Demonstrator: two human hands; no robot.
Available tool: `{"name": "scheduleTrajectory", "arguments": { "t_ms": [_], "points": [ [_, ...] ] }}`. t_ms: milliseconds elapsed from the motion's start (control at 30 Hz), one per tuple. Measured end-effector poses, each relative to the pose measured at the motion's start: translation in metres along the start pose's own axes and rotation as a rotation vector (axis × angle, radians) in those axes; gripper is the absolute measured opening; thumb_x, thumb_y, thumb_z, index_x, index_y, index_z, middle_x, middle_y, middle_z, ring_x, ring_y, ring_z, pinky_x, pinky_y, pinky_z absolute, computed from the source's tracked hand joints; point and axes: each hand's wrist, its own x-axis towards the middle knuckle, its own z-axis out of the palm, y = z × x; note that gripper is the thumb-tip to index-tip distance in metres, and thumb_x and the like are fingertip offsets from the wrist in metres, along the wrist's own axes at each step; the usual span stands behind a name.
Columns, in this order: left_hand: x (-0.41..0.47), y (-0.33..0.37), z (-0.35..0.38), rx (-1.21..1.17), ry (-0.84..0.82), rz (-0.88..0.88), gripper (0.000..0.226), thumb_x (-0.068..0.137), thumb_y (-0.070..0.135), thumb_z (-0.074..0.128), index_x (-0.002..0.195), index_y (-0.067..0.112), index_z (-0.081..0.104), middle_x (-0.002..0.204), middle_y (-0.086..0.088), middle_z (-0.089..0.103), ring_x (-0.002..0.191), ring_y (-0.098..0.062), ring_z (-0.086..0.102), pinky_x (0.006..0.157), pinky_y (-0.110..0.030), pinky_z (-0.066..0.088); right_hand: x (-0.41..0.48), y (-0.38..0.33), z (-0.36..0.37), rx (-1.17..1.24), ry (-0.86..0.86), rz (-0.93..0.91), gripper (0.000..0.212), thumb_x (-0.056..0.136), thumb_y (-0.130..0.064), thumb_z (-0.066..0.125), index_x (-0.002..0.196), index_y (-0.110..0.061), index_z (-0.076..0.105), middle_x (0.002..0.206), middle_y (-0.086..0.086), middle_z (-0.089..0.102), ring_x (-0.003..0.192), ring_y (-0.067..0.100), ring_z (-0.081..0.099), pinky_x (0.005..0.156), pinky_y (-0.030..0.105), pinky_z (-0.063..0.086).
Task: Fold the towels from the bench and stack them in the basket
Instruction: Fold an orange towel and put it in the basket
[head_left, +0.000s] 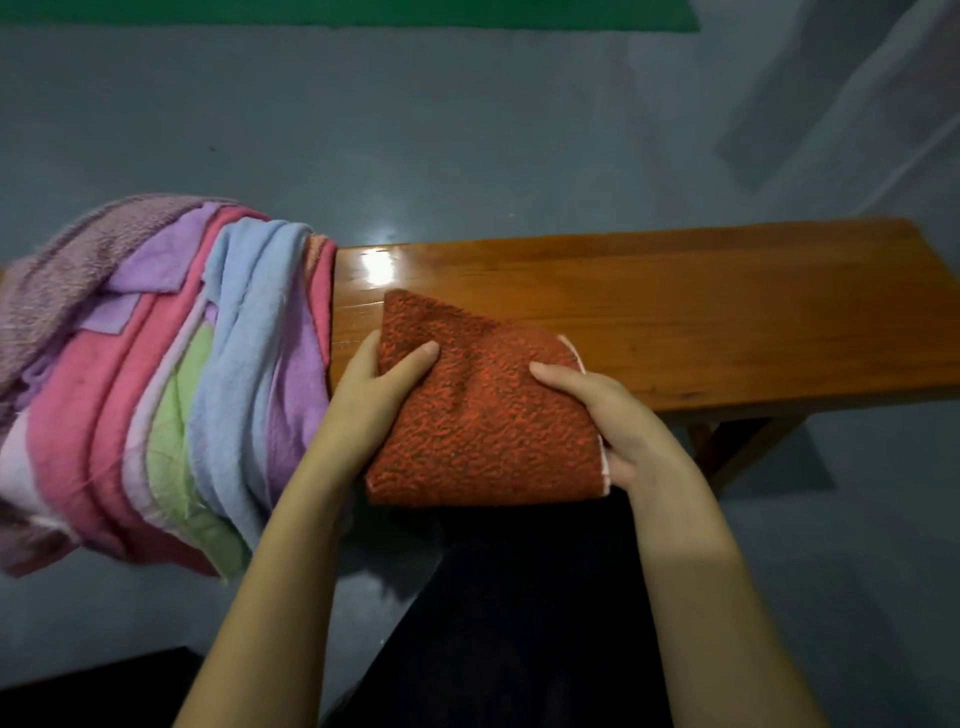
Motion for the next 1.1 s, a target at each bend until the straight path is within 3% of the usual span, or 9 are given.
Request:
{"name": "scheduleTrajectory", "arguments": {
  "t_ms": [67,133,233,400,500,667,867,1000,1100],
  "points": [
    [-0.008,0.011,0.01,0.002,-0.01,0.073,0.034,0.086,0.023,0.067,0.117,0.014,0.058,0.103,0.004,0.067,0.089,0.0,0.062,0.081,-0.016,0.048,-0.015,0.001,-0.011,0.026,-0.053,0.034,0.039,0.075,-0.024,0.07,0.11,-0.006,0.068,0.108,0.016,0.07,0.097,0.028,0.069,0.083,0.036,0.056],
    [-0.016,0.022,0.026,0.007,-0.035,0.129,0.03,0.088,0.019,0.064,0.117,0.017,0.057,0.1,0.008,0.066,0.085,0.005,0.06,0.075,-0.009,0.045,-0.03,0.003,-0.023,0.065,-0.022,-0.039,0.045,0.077,-0.024,0.068,0.118,-0.004,0.063,0.109,0.014,0.07,0.099,0.026,0.068,0.083,0.034,0.056],
    [-0.029,0.037,0.054,-0.013,-0.112,0.182,0.025,0.088,0.02,0.065,0.111,0.021,0.057,0.099,0.009,0.067,0.086,0.004,0.062,0.076,-0.012,0.047,-0.058,0.002,-0.043,0.1,0.111,-0.282,0.029,0.088,-0.015,0.061,0.116,-0.009,0.063,0.103,0.008,0.073,0.092,0.019,0.07,0.075,0.027,0.057],
    [-0.049,0.061,0.11,0.009,-0.326,0.224,0.028,0.083,0.039,0.061,0.106,0.024,0.06,0.102,0.001,0.067,0.093,-0.012,0.062,0.087,-0.038,0.048,-0.115,-0.007,-0.089,-0.04,0.365,-0.611,0.017,0.092,-0.012,0.058,0.107,-0.017,0.065,0.098,-0.004,0.072,0.09,0.009,0.067,0.083,0.022,0.053],
    [-0.069,0.075,0.157,0.166,-0.385,0.395,0.022,0.091,0.039,0.057,0.103,0.021,0.057,0.096,0.003,0.065,0.085,-0.003,0.057,0.084,-0.031,0.046,-0.156,-0.008,-0.122,-0.121,0.56,-0.747,0.013,0.092,-0.015,0.06,0.1,-0.023,0.066,0.094,-0.012,0.072,0.091,0.004,0.065,0.088,0.024,0.051],
    [-0.11,0.093,0.236,0.32,-0.494,0.585,0.024,0.094,0.037,0.054,0.097,0.014,0.052,0.08,0.006,0.061,0.068,0.006,0.052,0.068,-0.019,0.041,-0.225,0.004,-0.167,-0.083,0.867,-0.943,0.015,0.092,-0.01,0.059,0.102,-0.02,0.063,0.087,-0.019,0.066,0.078,-0.014,0.06,0.073,0.005,0.043],
    [-0.166,0.097,0.331,0.321,-0.775,0.587,0.021,0.09,0.042,0.057,0.086,0.022,0.052,0.074,0.014,0.06,0.067,0.007,0.054,0.064,-0.019,0.04,-0.3,0.04,-0.231,-0.02,1.132,-0.968,0.016,0.093,-0.01,0.057,0.107,-0.018,0.063,0.093,-0.017,0.067,0.085,-0.01,0.061,0.081,0.009,0.045],
    [-0.215,0.082,0.394,0.342,-0.95,0.556,0.024,0.089,0.044,0.057,0.097,0.021,0.055,0.087,0.011,0.066,0.079,0.006,0.06,0.074,-0.017,0.046,-0.347,0.074,-0.272,0.041,1.349,-0.921,0.014,0.092,-0.017,0.061,0.098,-0.029,0.064,0.084,-0.025,0.07,0.084,-0.011,0.062,0.08,0.01,0.046],
    [-0.254,0.063,0.434,0.366,-1.022,0.573,0.028,0.09,0.042,0.058,0.096,0.014,0.055,0.084,0.006,0.066,0.073,0.006,0.058,0.068,-0.013,0.043,-0.376,0.108,-0.3,0.04,1.547,-0.855,0.01,0.092,-0.021,0.062,0.101,-0.023,0.066,0.086,-0.021,0.07,0.085,-0.007,0.062,0.08,0.008,0.044]
  ]
}}
